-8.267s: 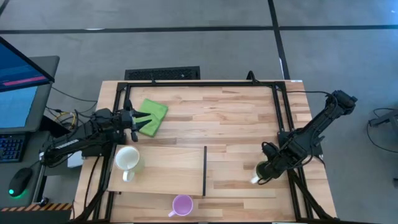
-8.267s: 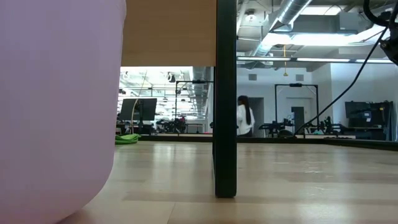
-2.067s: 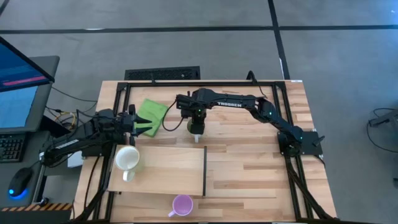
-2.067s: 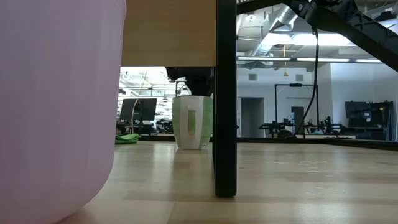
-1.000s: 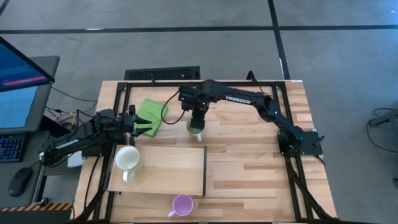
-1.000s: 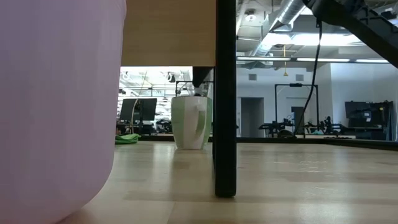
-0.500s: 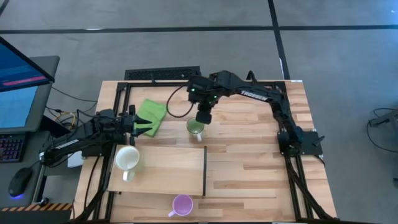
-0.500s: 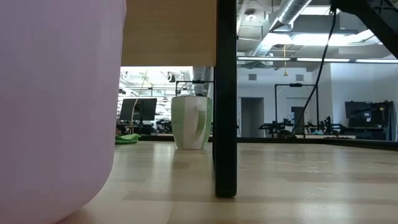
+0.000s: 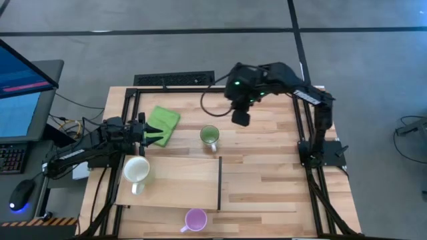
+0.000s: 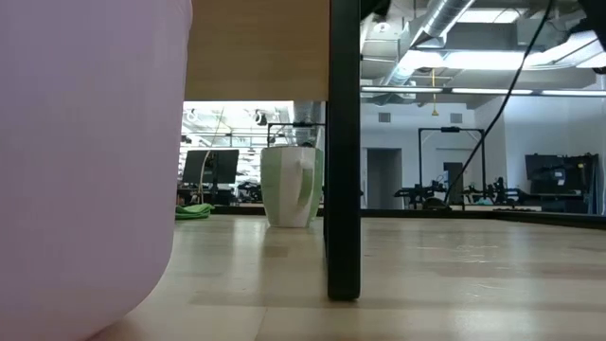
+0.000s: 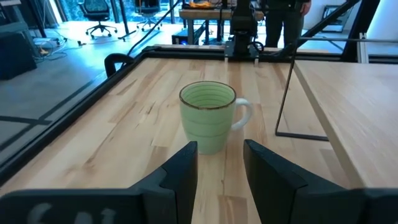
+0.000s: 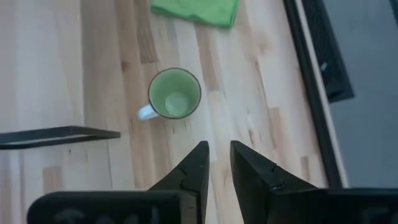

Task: Stack small to large cups/mugs on shelf
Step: Put the green mug on the shelf

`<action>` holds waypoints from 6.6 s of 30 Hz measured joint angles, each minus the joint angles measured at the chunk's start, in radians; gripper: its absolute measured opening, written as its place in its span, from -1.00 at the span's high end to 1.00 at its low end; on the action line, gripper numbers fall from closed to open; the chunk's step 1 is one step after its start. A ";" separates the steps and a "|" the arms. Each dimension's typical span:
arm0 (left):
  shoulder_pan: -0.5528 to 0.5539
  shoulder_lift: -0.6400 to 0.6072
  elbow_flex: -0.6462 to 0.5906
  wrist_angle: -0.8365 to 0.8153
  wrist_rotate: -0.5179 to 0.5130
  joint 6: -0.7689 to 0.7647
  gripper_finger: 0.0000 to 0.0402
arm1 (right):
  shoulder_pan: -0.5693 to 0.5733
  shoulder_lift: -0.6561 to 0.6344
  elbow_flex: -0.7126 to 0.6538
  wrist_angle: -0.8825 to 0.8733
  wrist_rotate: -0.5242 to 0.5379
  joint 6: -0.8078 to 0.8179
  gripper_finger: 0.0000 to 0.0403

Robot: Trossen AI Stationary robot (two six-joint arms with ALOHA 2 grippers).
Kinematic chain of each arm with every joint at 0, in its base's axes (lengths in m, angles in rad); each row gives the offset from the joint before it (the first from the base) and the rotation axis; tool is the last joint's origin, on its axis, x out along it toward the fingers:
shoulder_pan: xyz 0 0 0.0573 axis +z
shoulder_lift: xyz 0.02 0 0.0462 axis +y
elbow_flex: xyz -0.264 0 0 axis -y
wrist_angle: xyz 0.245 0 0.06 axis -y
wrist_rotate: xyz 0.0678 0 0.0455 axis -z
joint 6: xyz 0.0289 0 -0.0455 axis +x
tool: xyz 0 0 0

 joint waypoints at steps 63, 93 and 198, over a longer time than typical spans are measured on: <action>0.000 0.000 0.000 0.002 0.019 -0.050 0.39 | 0.007 -1.341 -2.004 1.492 0.018 0.024 0.57; 0.000 0.217 0.192 0.055 0.075 -0.104 0.39 | 0.005 -1.341 -2.178 1.661 0.017 0.059 0.57; -0.137 1.683 1.365 -0.581 -0.214 0.016 0.39 | 0.002 -1.332 -2.177 1.561 0.018 -0.001 0.57</action>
